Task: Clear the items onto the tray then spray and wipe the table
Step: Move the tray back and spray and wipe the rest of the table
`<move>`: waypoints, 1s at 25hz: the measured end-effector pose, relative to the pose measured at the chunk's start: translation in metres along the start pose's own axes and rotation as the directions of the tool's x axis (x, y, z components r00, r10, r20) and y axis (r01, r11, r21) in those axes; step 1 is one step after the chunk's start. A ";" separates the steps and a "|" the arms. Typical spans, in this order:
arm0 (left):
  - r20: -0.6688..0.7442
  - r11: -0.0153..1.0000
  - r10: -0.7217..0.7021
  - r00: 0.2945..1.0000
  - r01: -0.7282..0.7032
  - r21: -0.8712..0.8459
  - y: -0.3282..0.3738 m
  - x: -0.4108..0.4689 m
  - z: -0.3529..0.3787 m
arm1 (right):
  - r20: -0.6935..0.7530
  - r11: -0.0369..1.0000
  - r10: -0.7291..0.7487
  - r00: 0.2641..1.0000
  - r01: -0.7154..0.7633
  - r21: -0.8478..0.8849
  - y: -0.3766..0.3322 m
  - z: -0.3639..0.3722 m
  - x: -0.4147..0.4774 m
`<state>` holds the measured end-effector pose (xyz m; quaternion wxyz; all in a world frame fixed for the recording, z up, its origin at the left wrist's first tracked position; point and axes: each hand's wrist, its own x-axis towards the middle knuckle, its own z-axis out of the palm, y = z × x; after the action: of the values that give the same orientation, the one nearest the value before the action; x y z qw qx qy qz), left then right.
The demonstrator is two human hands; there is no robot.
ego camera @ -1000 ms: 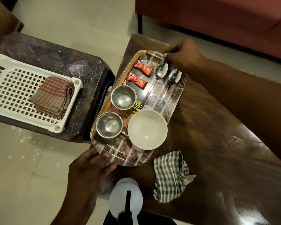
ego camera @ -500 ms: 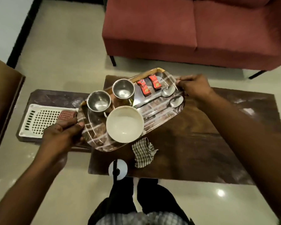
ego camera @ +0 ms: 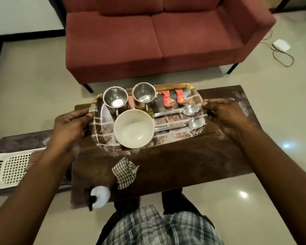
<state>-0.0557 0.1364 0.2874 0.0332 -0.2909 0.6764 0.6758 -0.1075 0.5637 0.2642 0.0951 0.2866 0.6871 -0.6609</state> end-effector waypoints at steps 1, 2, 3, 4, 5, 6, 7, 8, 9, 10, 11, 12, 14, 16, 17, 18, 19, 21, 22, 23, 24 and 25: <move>-0.005 1.000 -0.004 1.000 0.004 0.006 -0.005 0.003 0.019 | -0.005 1.000 0.003 1.000 -0.003 -0.002 0.003 -0.016 0.012; -0.010 1.000 -0.012 1.000 0.012 0.013 -0.012 0.007 0.041 | -0.010 1.000 0.004 1.000 -0.004 -0.007 0.006 -0.034 0.025; -0.016 1.000 -0.020 1.000 0.020 0.021 -0.020 0.012 0.059 | -0.010 1.000 0.006 1.000 -0.006 -0.013 0.009 -0.048 0.037; -0.025 0.999 -0.031 0.999 0.031 0.029 -0.028 0.016 0.076 | -0.014 1.000 0.018 1.000 -0.018 -0.015 0.012 -0.059 0.048; -0.029 0.998 -0.046 0.999 0.047 0.039 -0.037 0.021 0.091 | -0.020 0.999 0.030 0.999 -0.030 -0.019 0.015 -0.068 0.059; -0.028 0.997 -0.066 0.997 0.067 0.047 -0.045 0.025 0.104 | -0.027 0.999 0.039 0.999 -0.039 -0.023 0.019 -0.076 0.069; -0.023 0.995 -0.084 0.996 0.086 0.053 -0.053 0.028 0.117 | -0.039 0.998 0.048 0.998 -0.049 -0.028 0.025 -0.081 0.079; -0.024 0.993 -0.101 0.995 0.103 0.056 -0.060 0.032 0.129 | -0.046 0.997 0.064 0.997 -0.066 -0.033 0.032 -0.086 0.089; -0.033 0.991 -0.115 0.993 0.117 0.062 -0.069 0.036 0.139 | -0.049 0.996 0.079 0.996 -0.081 -0.046 0.042 -0.089 0.100; -0.044 0.989 -0.129 0.991 0.132 0.068 -0.076 0.041 0.148 | -0.053 0.994 0.093 0.994 -0.096 -0.058 0.053 -0.091 0.112; -0.054 0.986 -0.144 0.988 0.148 0.073 -0.085 0.047 0.155 | -0.062 0.992 0.105 0.993 -0.109 -0.067 0.065 -0.092 0.122; -0.057 0.984 -0.159 0.986 0.163 0.078 -0.093 0.052 0.162 | -0.075 0.989 0.120 0.990 -0.126 -0.073 0.077 -0.092 0.132; -0.055 0.978 -0.181 0.982 0.186 0.093 -0.110 0.068 0.173 | -0.117 0.982 0.163 0.980 -0.172 -0.072 0.098 -0.093 0.150; -0.067 0.972 -0.202 0.977 0.209 0.111 -0.128 0.084 0.180 | -0.137 0.975 0.201 0.970 -0.212 -0.070 0.117 -0.091 0.166; -0.080 0.968 -0.212 0.974 0.220 0.122 -0.138 0.094 0.183 | -0.143 0.970 0.218 0.965 -0.230 -0.074 0.126 -0.089 0.175; -0.095 0.964 -0.220 0.971 0.231 0.132 -0.148 0.103 0.186 | -0.152 0.967 0.229 0.961 -0.243 -0.080 0.135 -0.086 0.183; -0.102 0.960 -0.231 0.968 0.243 0.137 -0.160 0.112 0.190 | -0.163 0.964 0.235 0.958 -0.251 -0.087 0.145 -0.084 0.190; -0.102 0.949 -0.269 0.958 0.282 0.143 -0.182 0.127 0.197 | -0.185 0.960 0.245 0.952 -0.264 -0.088 0.164 -0.080 0.205; -0.105 0.942 -0.288 0.952 0.301 0.145 -0.192 0.134 0.200 | -0.195 0.958 0.254 0.947 -0.274 -0.083 0.174 -0.077 0.213; -0.114 0.937 -0.306 0.945 0.320 0.141 -0.202 0.140 0.202 | -0.206 0.956 0.264 0.942 -0.285 -0.076 0.184 -0.076 0.220; -0.123 0.931 -0.324 0.938 0.339 0.134 -0.213 0.146 0.204 | -0.217 0.953 0.275 0.937 -0.296 -0.069 0.193 -0.074 0.226; -0.131 0.925 -0.342 0.931 0.358 0.130 -0.224 0.153 0.207 | -0.224 0.949 0.289 0.931 -0.309 -0.058 0.202 -0.072 0.233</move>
<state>-0.1562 0.2951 0.0029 0.1394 -0.4391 0.6637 0.5893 -0.1750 0.6877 -0.0196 0.1337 0.4525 0.6713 -0.5716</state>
